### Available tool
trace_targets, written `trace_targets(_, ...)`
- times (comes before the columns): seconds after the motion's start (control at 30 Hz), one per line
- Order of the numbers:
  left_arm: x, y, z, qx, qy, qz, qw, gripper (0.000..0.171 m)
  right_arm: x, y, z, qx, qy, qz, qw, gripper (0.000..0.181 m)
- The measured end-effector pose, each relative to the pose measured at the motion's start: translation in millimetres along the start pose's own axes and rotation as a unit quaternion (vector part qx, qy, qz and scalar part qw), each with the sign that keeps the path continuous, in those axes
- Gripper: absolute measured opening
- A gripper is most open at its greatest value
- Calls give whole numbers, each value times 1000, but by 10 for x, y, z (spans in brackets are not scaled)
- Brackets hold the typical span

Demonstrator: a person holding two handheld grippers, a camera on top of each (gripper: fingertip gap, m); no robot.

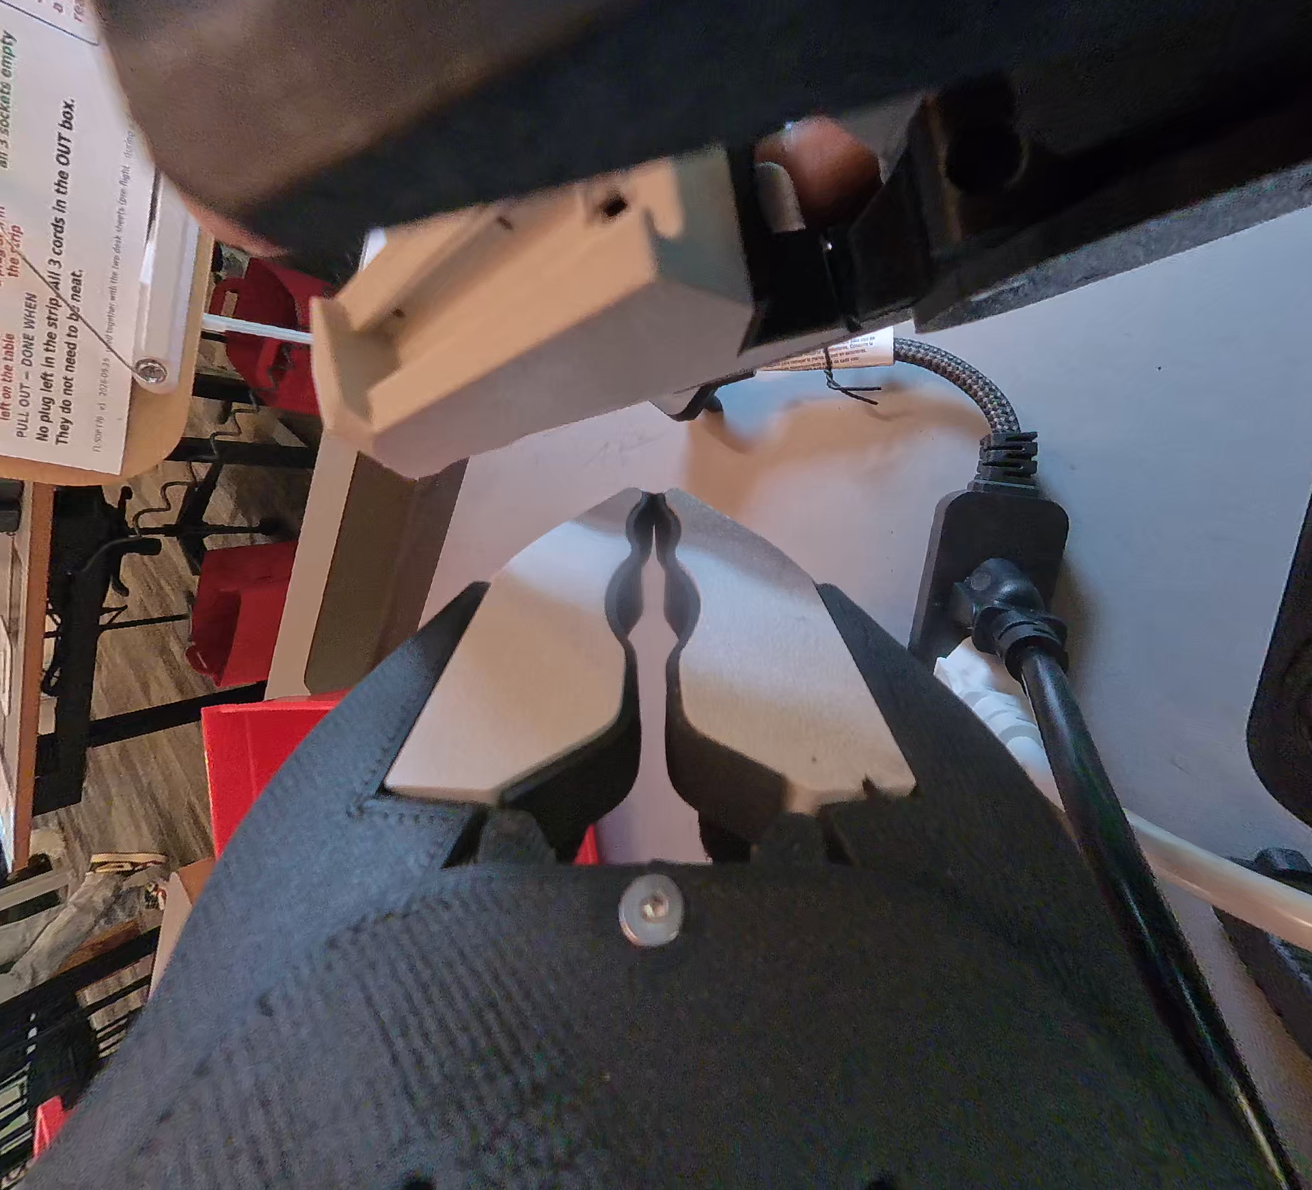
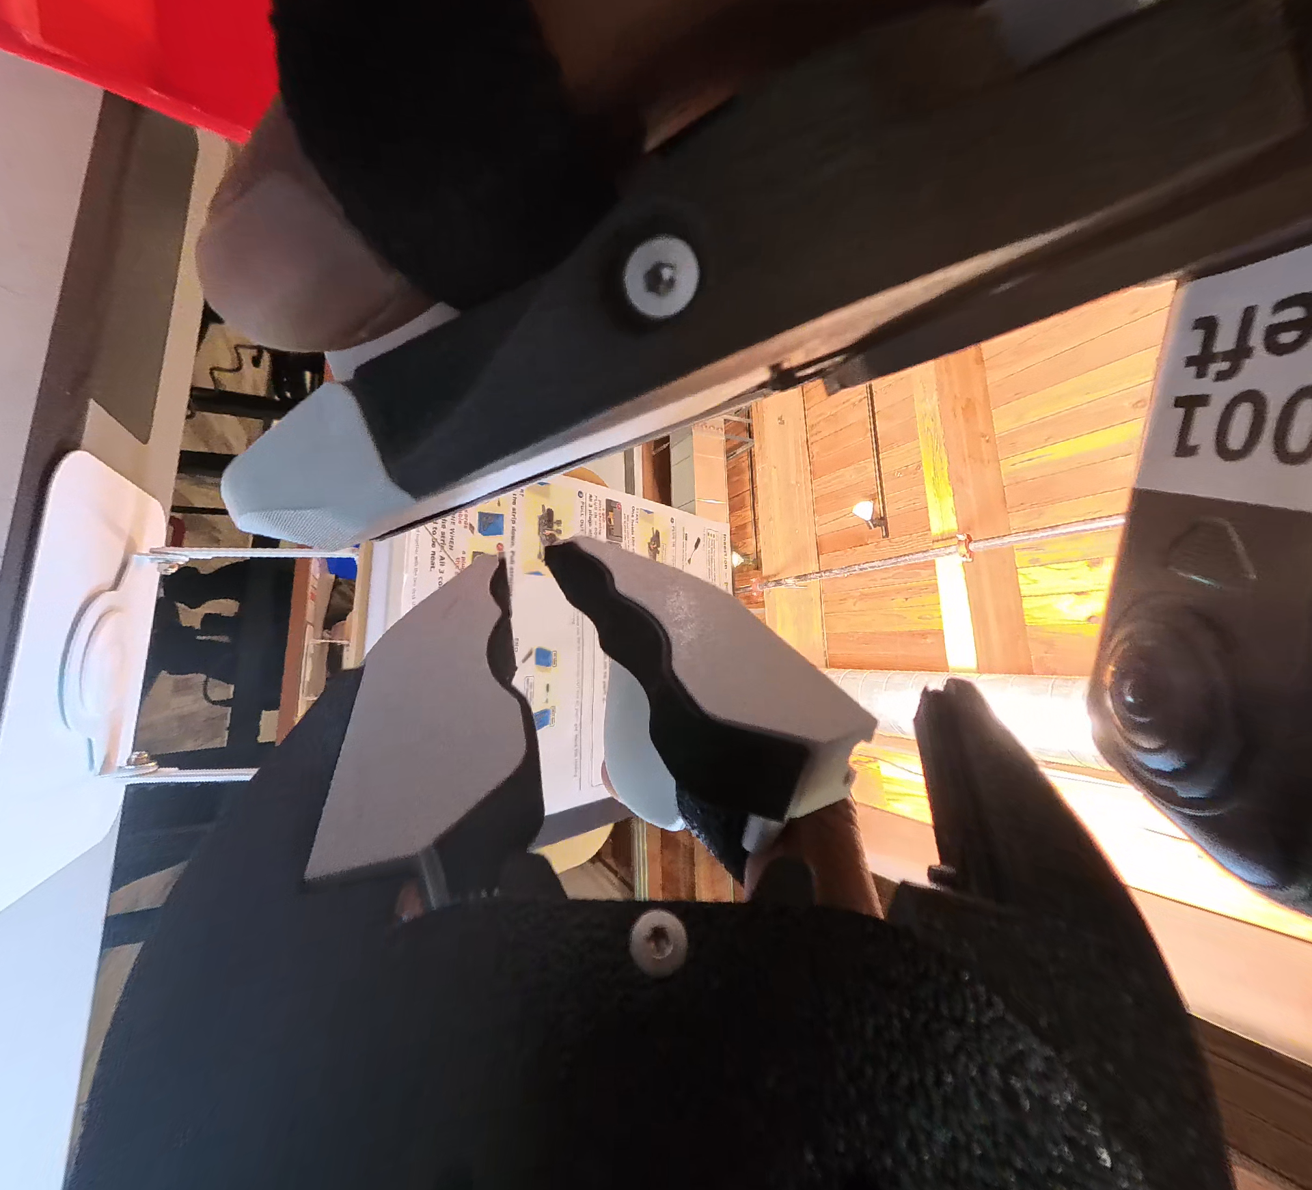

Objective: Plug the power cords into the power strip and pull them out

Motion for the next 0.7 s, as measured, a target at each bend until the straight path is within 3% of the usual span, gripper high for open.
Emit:
trace_targets(0.03, -1, -1, -2, 0, 0, 0, 1000, 0, 6, -5, -2, 2, 0, 0, 1000, 121)
trace_targets(0.07, -2, -3, -4, 0, 0, 0, 1000, 0, 4, 4, -4, 0, -2, -2, 1000, 111)
trace_targets(0.1, -2, -5, -5, 0, 0, 1, 1000, 0, 14, 7, -2, -1, 2, -5, 1000, 119)
trace_targets(0.27, -2, -15, -4, 2, 0, 1, 1000, 0, 16, -78, -36, 27, 2, 5, 1000, 113)
trace_targets(0.33, -12, -1, 0, 3, -7, -1, 1000, 0, 71, -81, -45, 26, 16, 41, 999, 125)
trace_targets(0.43, -94, 91, -39, 4, -49, -18, 999, 0, 274, -17, -83, 10, 60, 193, 979, 78)
trace_targets(0.53, -219, 253, -124, 14, -124, -60, 990, 0, 418, 95, -166, -17, 96, 373, 922, 104)
trace_targets(0.6, -263, 313, -157, 45, -160, -96, 981, 0, 430, 97, -227, -28, 98, 488, 867, 120)
trace_targets(0.7, -313, 317, -197, 114, -203, -141, 962, 0, 434, 49, -315, -45, 81, 639, 763, 81)
Point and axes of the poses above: each gripper's, where its closed fingertips meet, z out along the fingers, x out of its underside, y = z × x across the jaws, the point moved 1 cm from there along -z, back along the fingers, and after that the axes turned 12 degrees about -z, right-handed, at the moved point
